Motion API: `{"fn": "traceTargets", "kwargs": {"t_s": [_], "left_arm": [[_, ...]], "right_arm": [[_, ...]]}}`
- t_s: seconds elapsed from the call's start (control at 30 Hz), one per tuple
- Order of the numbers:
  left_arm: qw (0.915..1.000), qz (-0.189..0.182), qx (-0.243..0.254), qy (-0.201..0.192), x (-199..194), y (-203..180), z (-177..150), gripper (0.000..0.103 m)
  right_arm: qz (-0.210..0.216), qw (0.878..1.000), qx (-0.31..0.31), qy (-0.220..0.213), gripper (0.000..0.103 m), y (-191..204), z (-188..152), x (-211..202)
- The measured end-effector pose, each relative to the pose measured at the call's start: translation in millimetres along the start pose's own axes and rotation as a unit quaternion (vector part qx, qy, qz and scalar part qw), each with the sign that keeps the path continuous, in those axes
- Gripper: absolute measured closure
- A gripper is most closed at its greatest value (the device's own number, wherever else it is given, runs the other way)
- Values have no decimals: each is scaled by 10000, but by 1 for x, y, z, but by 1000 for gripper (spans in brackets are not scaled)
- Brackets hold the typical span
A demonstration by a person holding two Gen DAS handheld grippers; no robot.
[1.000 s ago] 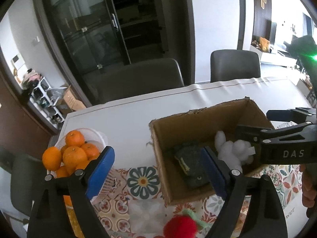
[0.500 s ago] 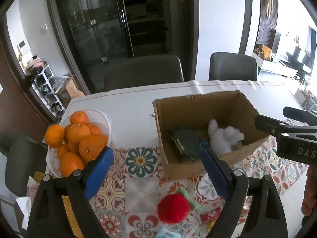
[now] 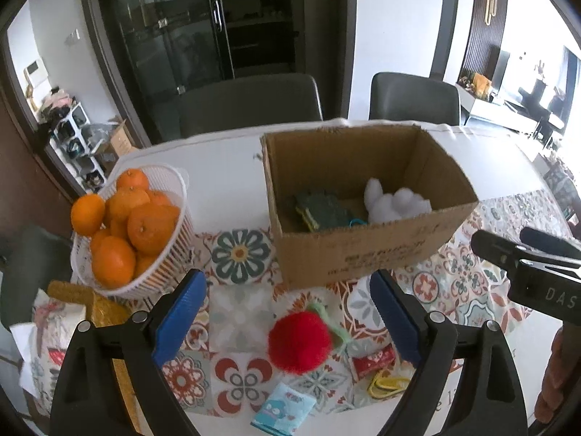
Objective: Organize soft objects
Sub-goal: 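Withdraw both tools from the box toward the remaining items, then grasp the biscuit packet with the right tool while the left tool grasps the red pompom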
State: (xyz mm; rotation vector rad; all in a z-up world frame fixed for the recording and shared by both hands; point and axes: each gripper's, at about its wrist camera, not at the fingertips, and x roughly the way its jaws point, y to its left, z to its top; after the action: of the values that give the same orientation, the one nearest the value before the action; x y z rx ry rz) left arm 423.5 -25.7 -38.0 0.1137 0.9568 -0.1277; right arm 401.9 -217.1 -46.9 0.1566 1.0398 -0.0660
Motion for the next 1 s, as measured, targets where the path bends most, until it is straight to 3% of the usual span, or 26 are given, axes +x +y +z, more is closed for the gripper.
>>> {"fn": "traceTargets", "kwargs": {"t_s": [0.5,0.87,1.0], "left_arm": [[9942,-247,-50,1047,62,-4,-40,10],[9858,-288,-40,1651,107,-11,-60,11],[9831,-332,-90,1800,120,-11,-65,11]], "right_arm": [[-306,9932,581,959,10,-17,-49,51],[-254,9758,1054,1897,10,-30,-91,99],[-313,9723,1065,2059,10,-32,-100,110]]}}
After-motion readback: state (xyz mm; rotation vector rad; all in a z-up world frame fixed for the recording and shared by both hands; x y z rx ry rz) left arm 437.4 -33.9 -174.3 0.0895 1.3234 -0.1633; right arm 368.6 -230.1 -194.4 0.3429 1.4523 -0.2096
